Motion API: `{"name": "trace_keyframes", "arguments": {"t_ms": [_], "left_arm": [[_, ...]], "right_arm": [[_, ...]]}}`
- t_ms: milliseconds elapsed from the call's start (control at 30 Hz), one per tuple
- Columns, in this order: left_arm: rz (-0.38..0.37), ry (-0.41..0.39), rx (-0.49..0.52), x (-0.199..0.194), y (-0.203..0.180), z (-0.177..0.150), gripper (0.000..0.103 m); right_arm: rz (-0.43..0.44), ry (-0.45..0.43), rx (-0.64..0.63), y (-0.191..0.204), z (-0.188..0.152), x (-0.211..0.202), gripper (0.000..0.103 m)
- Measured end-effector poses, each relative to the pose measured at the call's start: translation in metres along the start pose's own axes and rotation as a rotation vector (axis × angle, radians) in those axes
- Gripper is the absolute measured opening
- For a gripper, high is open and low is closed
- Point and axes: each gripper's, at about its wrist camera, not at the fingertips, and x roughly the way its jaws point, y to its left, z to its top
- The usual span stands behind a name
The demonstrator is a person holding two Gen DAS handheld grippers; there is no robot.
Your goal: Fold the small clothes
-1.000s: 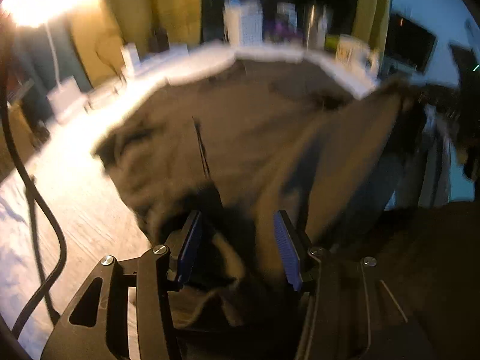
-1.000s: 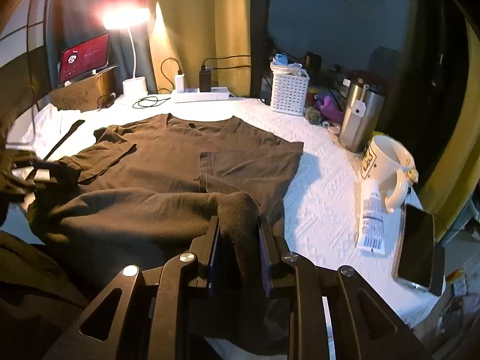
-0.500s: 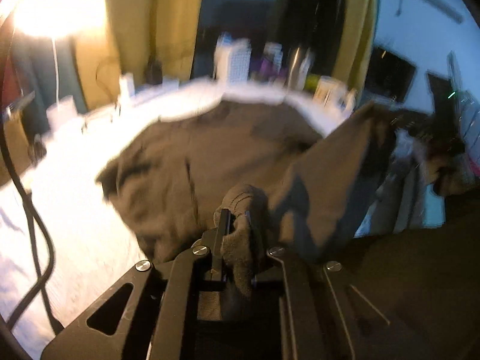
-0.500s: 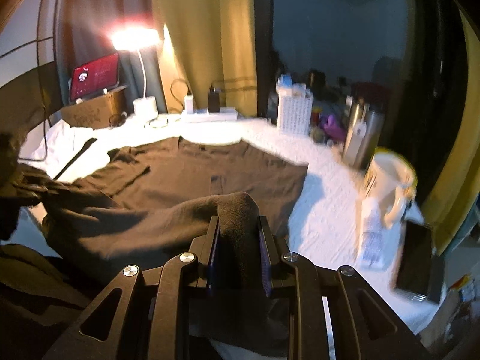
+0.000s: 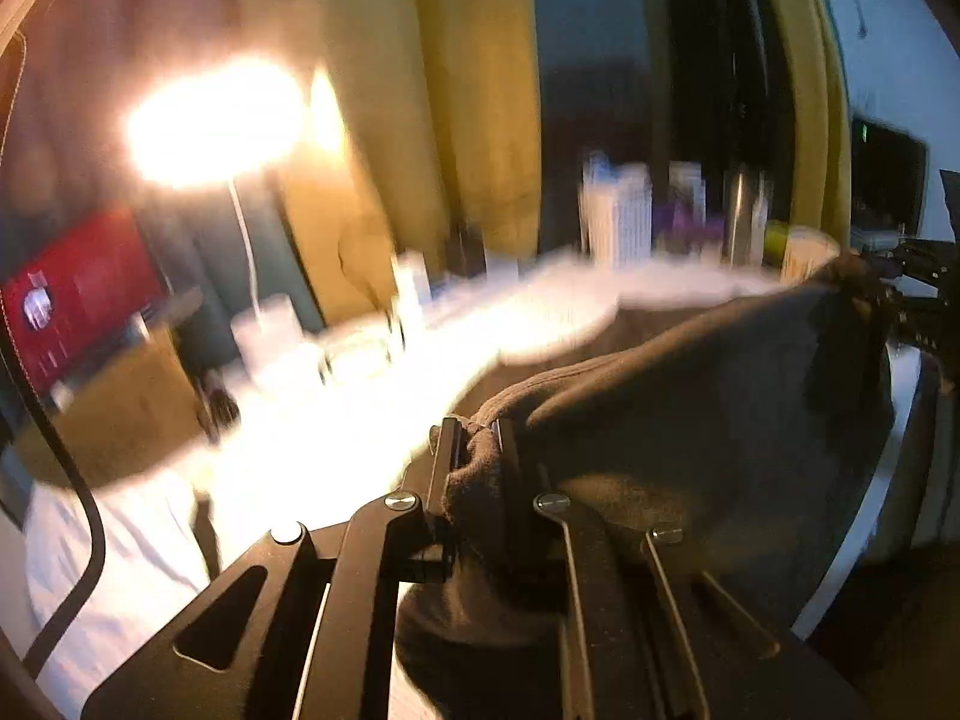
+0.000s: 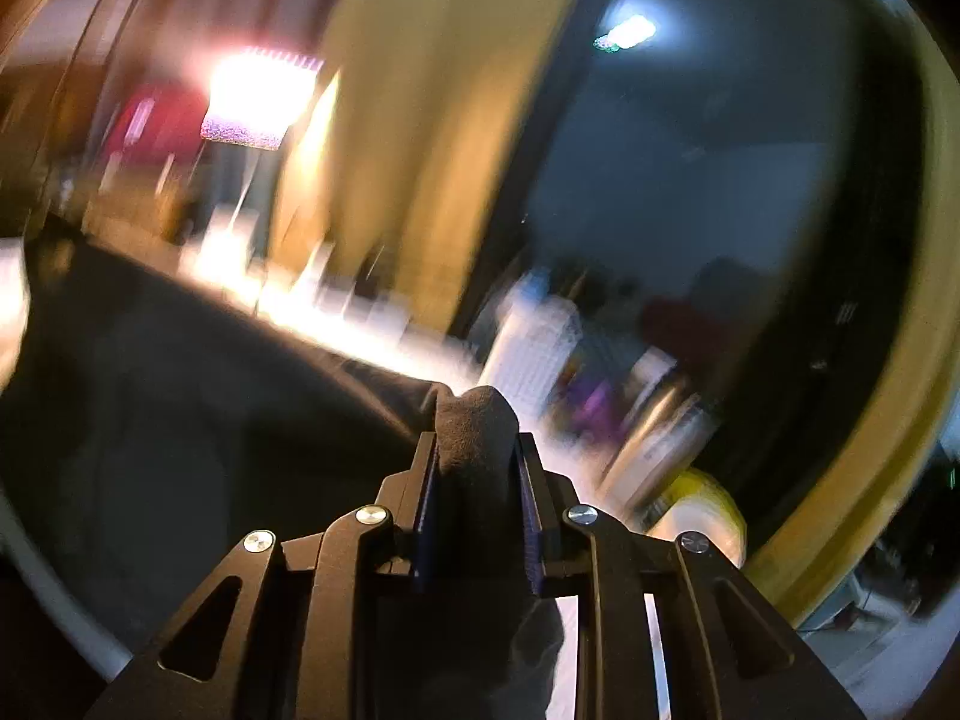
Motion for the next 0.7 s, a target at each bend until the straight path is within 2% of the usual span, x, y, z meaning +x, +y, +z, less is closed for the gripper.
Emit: {"name": "trace_keyframes", "arguments": {"t_ms": [133,167,200,300,433,500,567,600,700], "left_arm": [[-0.048,0.164,-0.029,0.022,-0.011,-0.052,0.008],[-0.057,0.186,-0.038,0.021,-0.013,-0.06,0.008],[-0.067,0.208,-0.046,0.02,-0.015,-0.068,0.008],[-0.089,0.24,-0.066,0.014,-0.022,-0.08,0.008],[-0.122,0.254,-0.064,0.006,-0.018,-0.079,0.009],[-0.142,0.262,-0.074,0.006,-0.016,-0.08,0.009],[-0.162,0.269,-0.092,0.004,-0.012,-0.083,0.01],[-0.179,0.271,-0.109,0.003,-0.009,-0.084,0.01],[-0.237,0.268,-0.17,-0.004,0.003,-0.084,0.012]], "right_arm": [[0.132,0.181,0.018,0.037,-0.057,0.03,0.024],[0.142,0.195,0.042,0.041,-0.067,0.03,0.024],[0.147,0.172,0.078,0.04,-0.074,0.024,0.027],[0.215,0.183,0.263,0.02,-0.086,0.018,0.028],[0.287,0.216,0.347,0.013,-0.096,0.011,0.03],[0.318,0.234,0.364,0.015,-0.098,0.007,0.036],[0.379,0.25,0.373,0.02,-0.1,0.001,0.067],[0.403,0.254,0.368,0.022,-0.101,-0.004,0.072],[0.416,0.26,0.389,0.016,-0.1,-0.014,0.072]]}}
